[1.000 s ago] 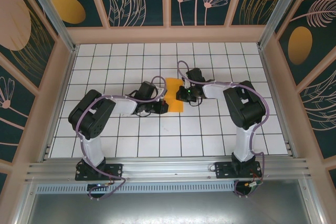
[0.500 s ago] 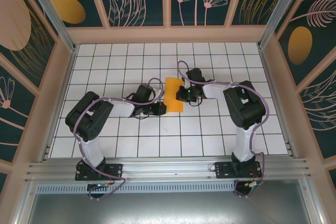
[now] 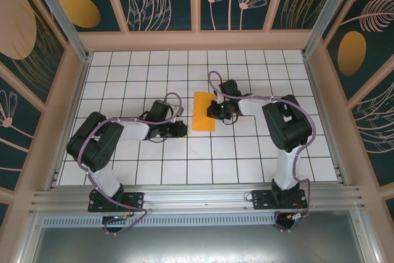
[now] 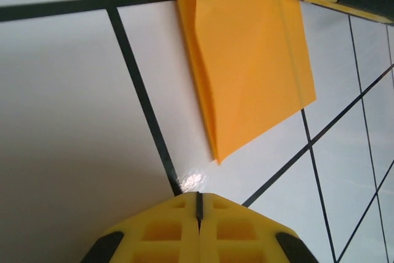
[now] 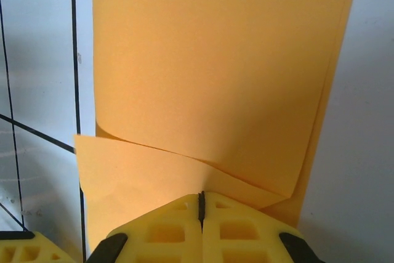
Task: Fold a paper plane with a square sheet of paper (fold left side to right side)
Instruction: Fold the triangle a second time at the center of the table, then turn over the paper at the center of the table.
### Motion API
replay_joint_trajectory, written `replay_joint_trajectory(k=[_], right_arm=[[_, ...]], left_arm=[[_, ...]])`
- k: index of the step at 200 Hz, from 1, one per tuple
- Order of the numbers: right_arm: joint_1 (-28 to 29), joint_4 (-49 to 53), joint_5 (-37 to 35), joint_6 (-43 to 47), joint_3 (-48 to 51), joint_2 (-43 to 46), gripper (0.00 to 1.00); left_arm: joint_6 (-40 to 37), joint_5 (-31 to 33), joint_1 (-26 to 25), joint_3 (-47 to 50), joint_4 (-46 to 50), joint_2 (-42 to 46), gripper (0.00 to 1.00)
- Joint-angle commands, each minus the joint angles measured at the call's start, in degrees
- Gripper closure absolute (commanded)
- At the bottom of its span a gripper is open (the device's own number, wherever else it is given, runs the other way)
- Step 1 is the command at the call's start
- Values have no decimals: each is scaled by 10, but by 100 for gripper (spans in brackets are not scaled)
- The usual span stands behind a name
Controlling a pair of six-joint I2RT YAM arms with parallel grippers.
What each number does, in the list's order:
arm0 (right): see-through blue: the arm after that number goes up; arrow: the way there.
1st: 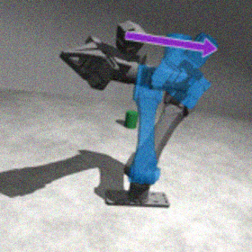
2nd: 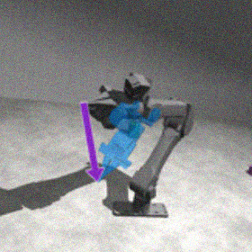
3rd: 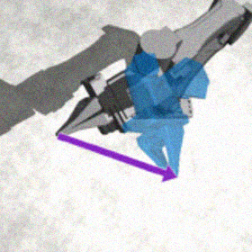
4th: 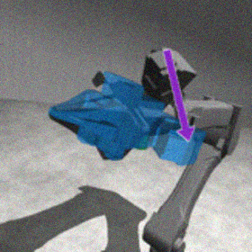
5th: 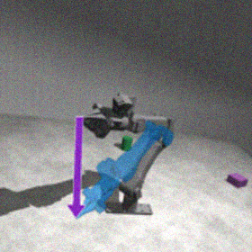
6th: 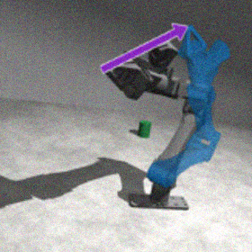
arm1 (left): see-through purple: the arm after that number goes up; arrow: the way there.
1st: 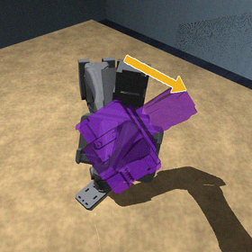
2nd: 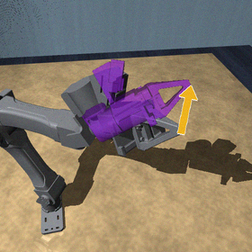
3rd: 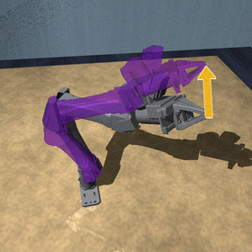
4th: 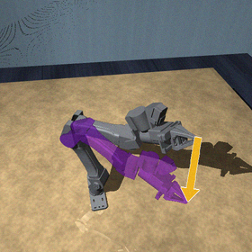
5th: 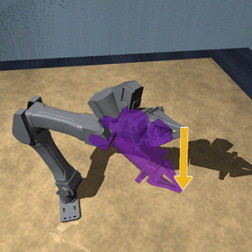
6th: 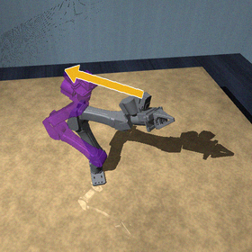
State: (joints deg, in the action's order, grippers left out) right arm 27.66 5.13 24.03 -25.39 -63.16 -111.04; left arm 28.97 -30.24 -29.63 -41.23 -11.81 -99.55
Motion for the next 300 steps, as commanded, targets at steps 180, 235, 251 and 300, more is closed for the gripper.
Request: replay_joint_trajectory(k=[180,235,251,300], right_arm=[[-42,-179,99,-58,146,119,39],[-30,-206,130,-75,104,58,40],[-25,-212,136,-80,89,41,42],[-14,-216,156,-91,55,0,64]], left_arm=[[-21,54,10,-120,-45,-63,92],[-20,64,10,-108,-47,-49,95],[-20,64,10,-109,-47,-50,95],[-14,74,10,-110,-47,-42,82]])
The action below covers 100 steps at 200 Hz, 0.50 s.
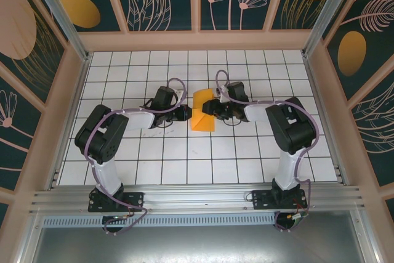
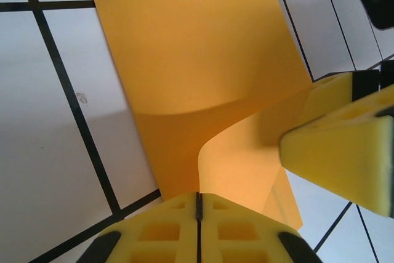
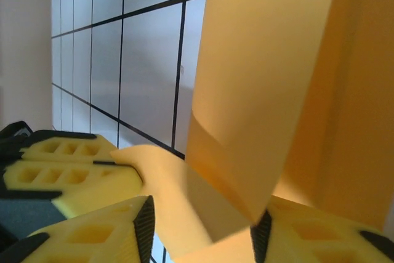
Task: Fold a paper plane with a square sheet of paper (fold left side to right side)
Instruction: Turn over the paper at the center of the table.
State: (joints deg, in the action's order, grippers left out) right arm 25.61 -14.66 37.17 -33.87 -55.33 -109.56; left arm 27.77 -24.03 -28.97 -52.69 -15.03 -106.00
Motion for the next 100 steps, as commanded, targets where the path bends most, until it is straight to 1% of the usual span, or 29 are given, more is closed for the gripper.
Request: replay_joint_trajectory(k=[1,10,19,30,34,40,43,59,73,100], right_arm=[[6,-18,25,-6,-23,-15,65],[6,-16,26,-5,-26,-15,77],[4,-14,24,-1,-27,-10,86],[-1,-14,20,5,-25,4,97],[-4,-18,21,6,-22,11,99],[-8,-27,25,10,-16,24,100],[-10,-31,28,12,-14,31,100],[-24,-54,44,30,1,77,100],[-38,-78,67,42,13,121,100],[-70,-147,142,25,36,197,100]], left_arm=[[-2,12,4,5,-15,23,81],[2,19,4,7,-14,31,72],[5,26,5,10,-13,42,66],[18,34,10,19,-16,61,51],[25,33,14,23,-19,69,47],[40,29,21,32,-27,75,41],[49,28,26,37,-32,94,38],[100,14,50,69,-72,140,22],[138,-5,69,93,-114,179,3],[203,-70,82,118,-209,236,1]])
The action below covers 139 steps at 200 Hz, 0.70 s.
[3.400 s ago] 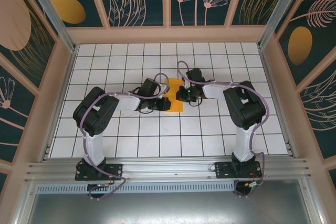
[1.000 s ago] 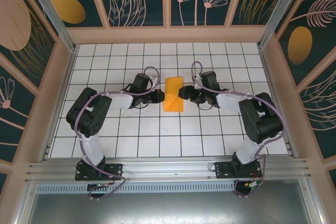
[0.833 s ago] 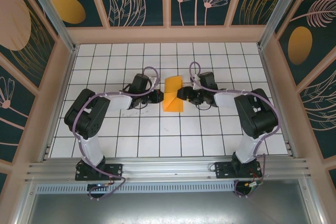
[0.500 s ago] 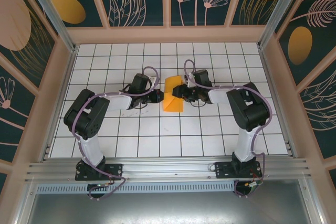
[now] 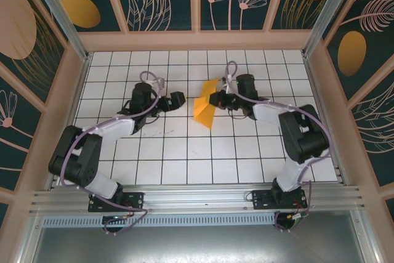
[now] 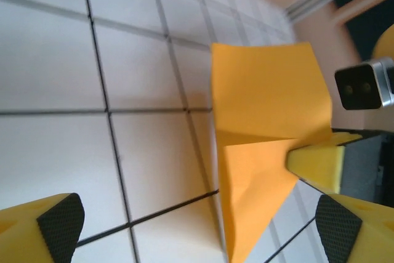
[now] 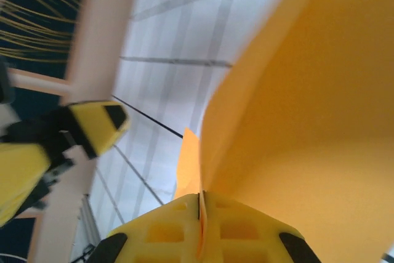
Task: Fold a paper plane with a square sheet of paper (fold left side to right side)
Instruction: Turn over the paper at the center of the table.
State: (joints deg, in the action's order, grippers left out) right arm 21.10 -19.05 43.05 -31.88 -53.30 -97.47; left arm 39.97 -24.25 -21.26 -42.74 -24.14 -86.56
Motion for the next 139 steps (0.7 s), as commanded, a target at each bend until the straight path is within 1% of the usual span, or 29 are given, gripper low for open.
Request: replay_joint_trajectory(k=[1,13,40,59,71,96,115,127,139], right_arm=[[-26,-106,87,4,16,79,100],[-37,-126,119,-5,15,104,100],[-36,-125,178,1,-20,145,100],[-27,-122,204,2,-46,158,100],[-18,-119,214,1,-62,162,100],[7,-116,224,2,-87,165,100],[22,-115,225,2,-101,161,100],[26,-123,225,-5,-103,159,100],[26,-147,228,-24,-97,160,100]], left_arm=[[83,-70,5,19,-122,43,1],[112,-108,5,20,-170,55,1],[206,-194,5,16,-325,55,2],[262,-230,2,8,-409,44,1],[270,-245,-4,-3,-425,39,1],[269,-259,-21,-23,-428,31,1],[272,-271,-36,-38,-432,22,4],[273,-271,-40,-44,-433,19,8],[272,-269,-41,-45,-435,21,14]])
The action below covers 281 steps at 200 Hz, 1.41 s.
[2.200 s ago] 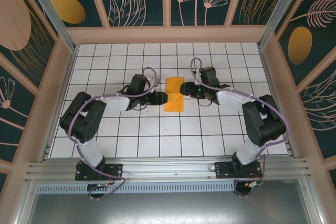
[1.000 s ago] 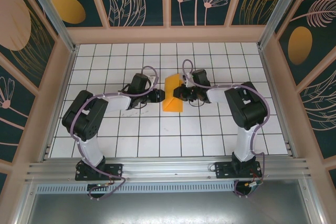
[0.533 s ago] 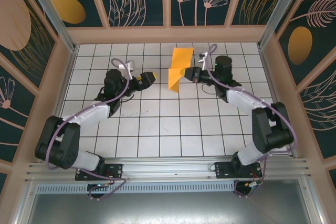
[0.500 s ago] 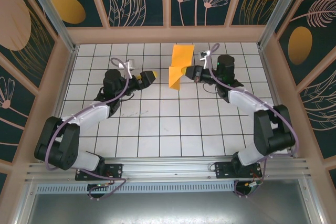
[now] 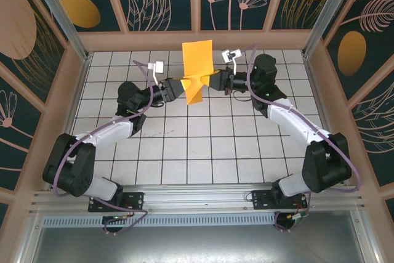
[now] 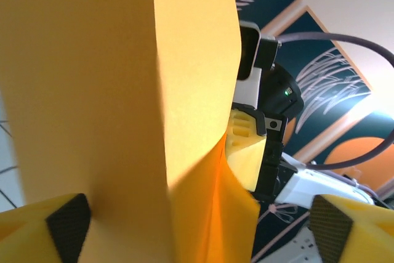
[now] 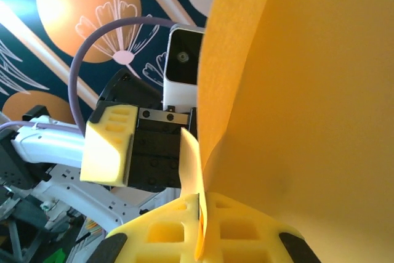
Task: Fold a paper plane with a square sheet of paper (fold left side to right side)
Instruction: Turn over the paper at the center of the table.
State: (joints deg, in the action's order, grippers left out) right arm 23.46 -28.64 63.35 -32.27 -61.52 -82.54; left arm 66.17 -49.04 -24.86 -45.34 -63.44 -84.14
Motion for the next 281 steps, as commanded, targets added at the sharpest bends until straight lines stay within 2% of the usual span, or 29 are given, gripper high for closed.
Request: replay_joint_trajectory(k=[1,41,70,96,113,128,138,151,166,186,198,218,237,259,281], right_arm=[[3,-53,25,-21,-14,11,100],[3,-72,22,-48,-1,13,100],[0,-61,16,-49,6,16,96],[-6,-27,-3,-31,11,21,84],[-15,29,-23,0,9,29,75],[-27,117,-66,51,1,41,65],[-37,197,-125,96,-9,52,58],[-51,299,-230,138,-22,63,53],[-68,374,-366,159,-22,78,46],[-83,441,-579,148,-2,98,33],[-99,458,-652,134,20,111,27],[-121,453,-715,119,67,135,13],[-131,451,-749,110,96,152,4],[-132,453,-771,110,112,163,1],[-132,454,-773,113,118,168,1]], left_arm=[[10,-21,-5,-19,-42,-3,15],[1,-15,-6,-15,-49,9,48],[-10,-13,-8,-12,-39,18,68],[-43,-5,-7,-13,10,30,85],[-78,6,-8,-16,63,40,97],[-131,26,-8,-25,145,54,100],[-193,56,-13,-40,246,68,100],[-297,129,-28,-72,407,82,100],[-389,246,-57,-108,559,87,100],[-440,437,-108,-158,709,73,100],[-450,566,-147,-188,789,49,100],[-410,740,-199,-227,897,-3,100],[-350,865,-240,-269,991,-54,100],[-272,949,-266,-325,1104,-131,100],[-202,1003,-287,-379,1225,-228,100]])
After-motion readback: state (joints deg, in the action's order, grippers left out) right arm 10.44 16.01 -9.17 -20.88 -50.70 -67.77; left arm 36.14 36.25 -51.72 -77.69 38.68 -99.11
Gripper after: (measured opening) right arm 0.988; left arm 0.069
